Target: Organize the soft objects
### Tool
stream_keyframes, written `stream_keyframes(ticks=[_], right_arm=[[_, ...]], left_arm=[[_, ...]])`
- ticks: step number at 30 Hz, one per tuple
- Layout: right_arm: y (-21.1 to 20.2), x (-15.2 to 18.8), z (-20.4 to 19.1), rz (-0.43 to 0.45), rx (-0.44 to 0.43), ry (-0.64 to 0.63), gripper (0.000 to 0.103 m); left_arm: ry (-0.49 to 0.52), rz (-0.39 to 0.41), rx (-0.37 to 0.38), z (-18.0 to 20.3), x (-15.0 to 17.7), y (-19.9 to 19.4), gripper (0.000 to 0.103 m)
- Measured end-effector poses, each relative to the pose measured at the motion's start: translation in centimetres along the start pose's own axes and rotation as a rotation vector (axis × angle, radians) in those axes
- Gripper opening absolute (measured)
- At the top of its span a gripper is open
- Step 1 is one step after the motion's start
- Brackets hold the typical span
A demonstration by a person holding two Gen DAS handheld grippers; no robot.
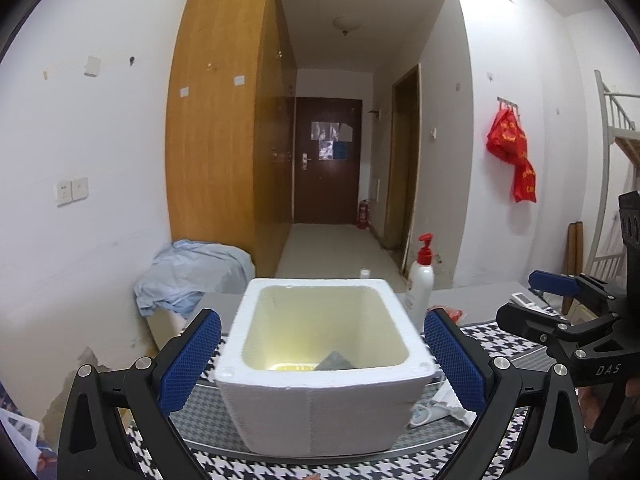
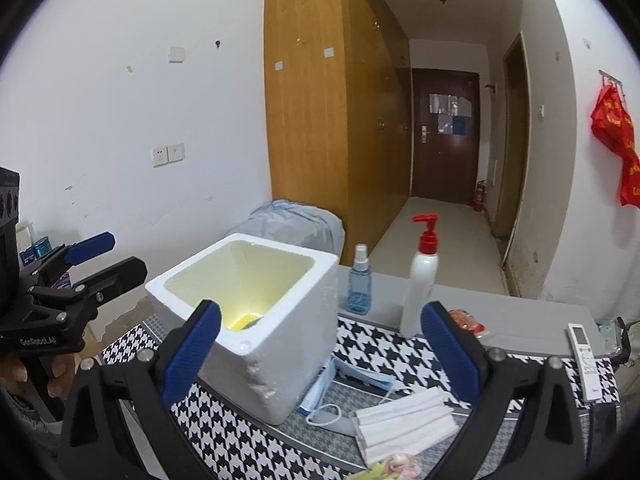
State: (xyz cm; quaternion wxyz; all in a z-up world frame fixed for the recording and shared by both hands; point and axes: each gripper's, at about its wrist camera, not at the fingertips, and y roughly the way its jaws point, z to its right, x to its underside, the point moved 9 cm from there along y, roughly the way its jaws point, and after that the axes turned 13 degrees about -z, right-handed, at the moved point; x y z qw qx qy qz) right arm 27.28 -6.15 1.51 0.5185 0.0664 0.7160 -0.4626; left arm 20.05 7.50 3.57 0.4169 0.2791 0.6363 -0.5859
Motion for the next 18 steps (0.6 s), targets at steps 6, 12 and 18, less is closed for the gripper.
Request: stream_keyframes(ticks=[6,12,18], right_arm=[[-1.4,0.7,1.5,0.016,0.022,0.022,0.102],[-2.5,1.3,2.5,0.023,0.045,0.034,0.102],[-3.6,1.9,3.4,0.042,0.059,0.051,0.102]], left_arm=[[0.028,0.011,0.037,1.8,-0.2,-0.3,0.102],[0.048,0.019,0.063,3.3,-0.4,-0.6,0.102],[0.075,0.022,0.085,4.4,-0.2,-0.7,0.102]])
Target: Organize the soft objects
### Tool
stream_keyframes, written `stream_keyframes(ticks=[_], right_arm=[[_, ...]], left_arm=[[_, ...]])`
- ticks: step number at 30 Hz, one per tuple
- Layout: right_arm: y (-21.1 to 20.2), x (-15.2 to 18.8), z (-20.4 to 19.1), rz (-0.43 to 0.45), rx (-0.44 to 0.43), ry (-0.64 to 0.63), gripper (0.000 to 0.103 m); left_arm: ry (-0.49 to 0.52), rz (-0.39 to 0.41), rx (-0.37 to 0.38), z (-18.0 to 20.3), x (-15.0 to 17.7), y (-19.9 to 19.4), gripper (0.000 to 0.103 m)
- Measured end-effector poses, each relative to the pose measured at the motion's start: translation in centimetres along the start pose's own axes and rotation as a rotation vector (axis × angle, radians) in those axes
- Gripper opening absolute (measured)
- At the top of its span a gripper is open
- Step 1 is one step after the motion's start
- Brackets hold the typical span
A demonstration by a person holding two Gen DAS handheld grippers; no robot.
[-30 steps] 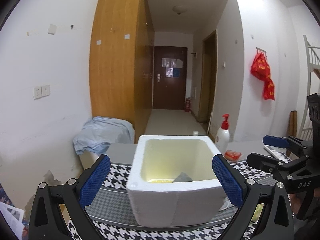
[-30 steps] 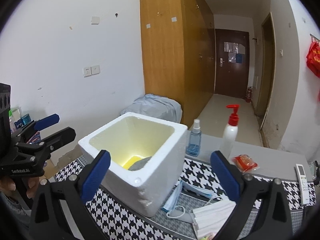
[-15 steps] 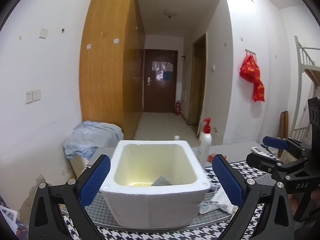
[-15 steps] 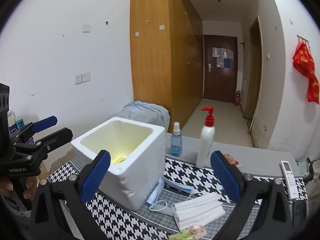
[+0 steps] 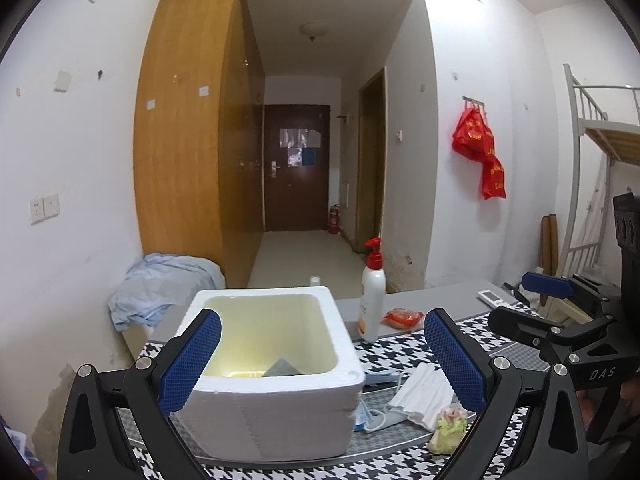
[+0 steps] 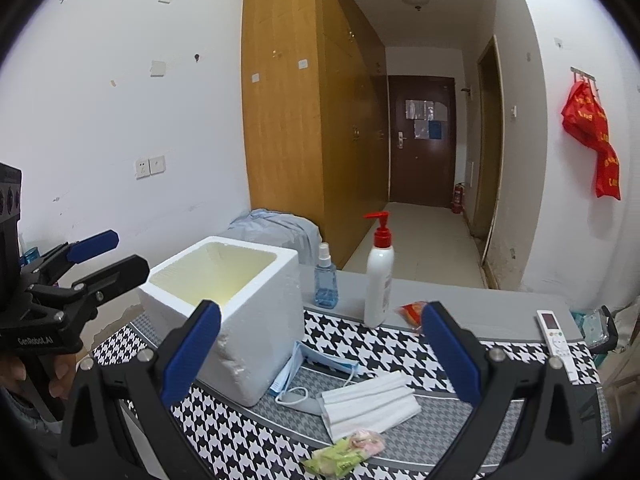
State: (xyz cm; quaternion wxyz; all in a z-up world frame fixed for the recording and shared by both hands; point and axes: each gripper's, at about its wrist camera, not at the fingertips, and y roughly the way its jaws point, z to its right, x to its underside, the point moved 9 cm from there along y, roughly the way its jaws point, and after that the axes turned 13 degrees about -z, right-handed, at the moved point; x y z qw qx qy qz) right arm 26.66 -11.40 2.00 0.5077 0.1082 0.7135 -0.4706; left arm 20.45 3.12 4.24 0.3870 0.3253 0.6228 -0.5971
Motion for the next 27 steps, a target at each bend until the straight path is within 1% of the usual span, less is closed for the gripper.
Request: stream_keyframes(ticks=[7,12,18,23,27], right_arm=[[-1.2,0.5,0.9,0.015,0.023,0.014,0.102],[-1.6,1.0,1.7,0.016,0.038,0.029,0.102],[-2.0,1.7,2.5,0.022,0.054,0.039,0.102],[-2.2,2.6,3.3,0.017,0.063,0.053,0.102],[-2.2,3.5,3.9,0.005,0.089,0.057,0.102]], left_arm=[[0.017,-0.004,0.032,1.3,-0.1,0.4,0.102],[0.022,-0.009,0.075,2.7,0.3,0.7,0.102],[0.035,-0.019,0.096,4.1,0.8,1.0,0.102],[0.049,-0.033,0.140,5.3,1.7,1.3,0.102],[0.056,-0.040,0.133,5.6,2.2,1.6,0.102]])
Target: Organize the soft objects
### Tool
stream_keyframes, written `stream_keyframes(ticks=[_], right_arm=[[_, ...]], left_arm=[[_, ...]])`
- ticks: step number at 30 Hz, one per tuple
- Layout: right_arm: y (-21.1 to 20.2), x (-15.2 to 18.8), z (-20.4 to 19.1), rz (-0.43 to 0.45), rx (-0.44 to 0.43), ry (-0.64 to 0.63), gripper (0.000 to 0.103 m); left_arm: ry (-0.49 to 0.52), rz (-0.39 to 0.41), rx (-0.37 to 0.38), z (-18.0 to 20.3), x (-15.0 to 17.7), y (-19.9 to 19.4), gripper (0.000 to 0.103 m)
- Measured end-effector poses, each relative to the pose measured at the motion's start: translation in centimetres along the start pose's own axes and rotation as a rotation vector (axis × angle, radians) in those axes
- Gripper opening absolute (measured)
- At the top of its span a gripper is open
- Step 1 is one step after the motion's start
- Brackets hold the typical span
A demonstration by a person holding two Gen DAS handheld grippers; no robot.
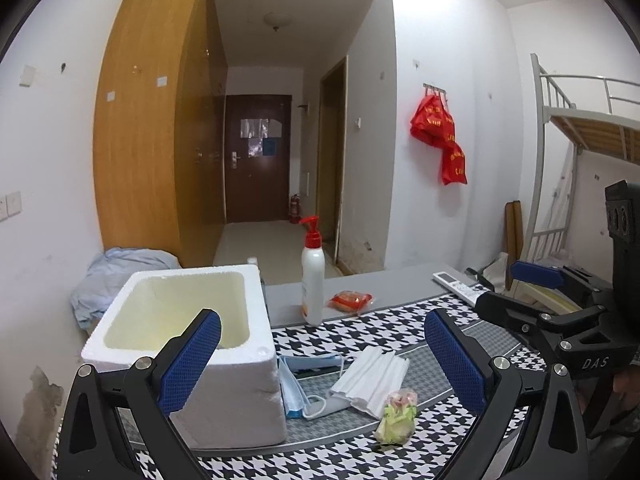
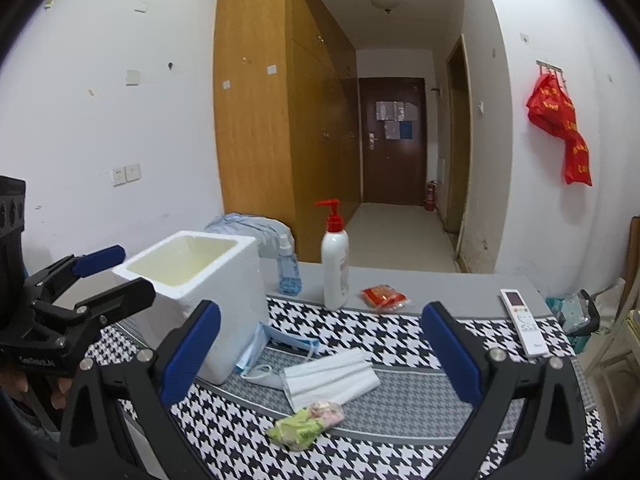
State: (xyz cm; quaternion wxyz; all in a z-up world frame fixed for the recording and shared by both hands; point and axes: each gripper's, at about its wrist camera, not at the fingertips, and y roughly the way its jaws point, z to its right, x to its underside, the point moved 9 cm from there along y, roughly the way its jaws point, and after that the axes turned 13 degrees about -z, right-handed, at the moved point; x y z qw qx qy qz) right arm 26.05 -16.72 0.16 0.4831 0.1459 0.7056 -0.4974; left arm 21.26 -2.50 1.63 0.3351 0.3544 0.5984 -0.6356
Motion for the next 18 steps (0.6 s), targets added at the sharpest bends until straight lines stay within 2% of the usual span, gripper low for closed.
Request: stream_keyframes(ticks=[18], right_arm=[[0.3,2.1,1.4,-0.024,0.011,0.012,0.102]], left_arm=[[-0.012,-0.074,0.057,1.5,3.0,2.4,0.102]])
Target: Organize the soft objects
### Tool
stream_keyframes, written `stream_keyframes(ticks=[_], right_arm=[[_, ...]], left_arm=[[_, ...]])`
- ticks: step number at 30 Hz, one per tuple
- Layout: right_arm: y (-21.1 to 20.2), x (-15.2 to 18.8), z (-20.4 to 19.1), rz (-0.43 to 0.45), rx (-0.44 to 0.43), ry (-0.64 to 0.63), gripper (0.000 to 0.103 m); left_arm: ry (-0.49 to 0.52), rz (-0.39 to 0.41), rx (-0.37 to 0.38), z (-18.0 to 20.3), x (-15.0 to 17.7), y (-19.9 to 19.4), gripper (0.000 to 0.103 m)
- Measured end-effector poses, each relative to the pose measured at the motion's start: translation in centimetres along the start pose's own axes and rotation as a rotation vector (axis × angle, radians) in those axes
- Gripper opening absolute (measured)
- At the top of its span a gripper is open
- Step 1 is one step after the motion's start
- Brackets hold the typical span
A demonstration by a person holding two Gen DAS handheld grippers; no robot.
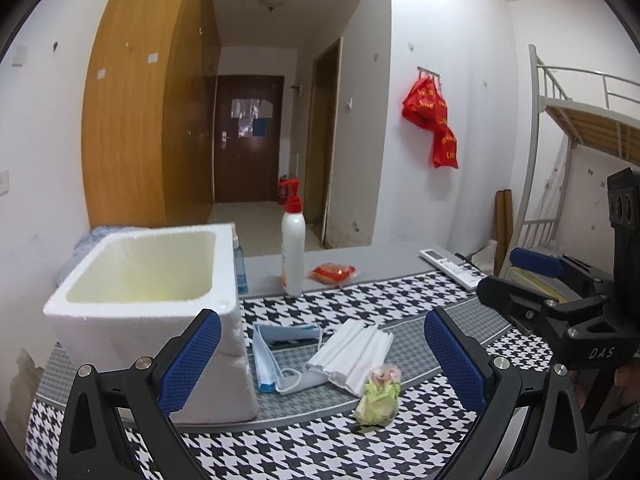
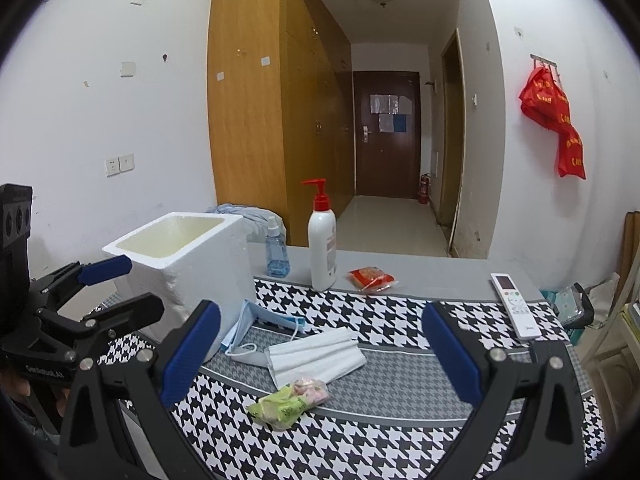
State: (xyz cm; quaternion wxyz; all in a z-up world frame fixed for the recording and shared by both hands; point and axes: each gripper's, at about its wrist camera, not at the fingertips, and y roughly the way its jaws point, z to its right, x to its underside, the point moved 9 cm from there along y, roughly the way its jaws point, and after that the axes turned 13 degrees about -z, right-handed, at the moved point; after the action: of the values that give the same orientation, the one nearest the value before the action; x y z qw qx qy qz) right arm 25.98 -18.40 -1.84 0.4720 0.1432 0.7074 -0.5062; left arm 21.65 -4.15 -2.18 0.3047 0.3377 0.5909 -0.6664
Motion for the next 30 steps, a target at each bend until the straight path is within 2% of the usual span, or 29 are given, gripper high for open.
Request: stream_keyframes(ticks=[16,30], right_arm=[[3.0,1.4,2.2,-0.077,0.025,0.031,0.102],[5.6,3.1,4.3,-0.157,0.037,0.067,0.102]], left_arm=[[0.053,-0.094,0.051,1.4,2.5,3.0,0.102],[0.046,-0.274,0.103,2.8,6.2,8.1,0.102]])
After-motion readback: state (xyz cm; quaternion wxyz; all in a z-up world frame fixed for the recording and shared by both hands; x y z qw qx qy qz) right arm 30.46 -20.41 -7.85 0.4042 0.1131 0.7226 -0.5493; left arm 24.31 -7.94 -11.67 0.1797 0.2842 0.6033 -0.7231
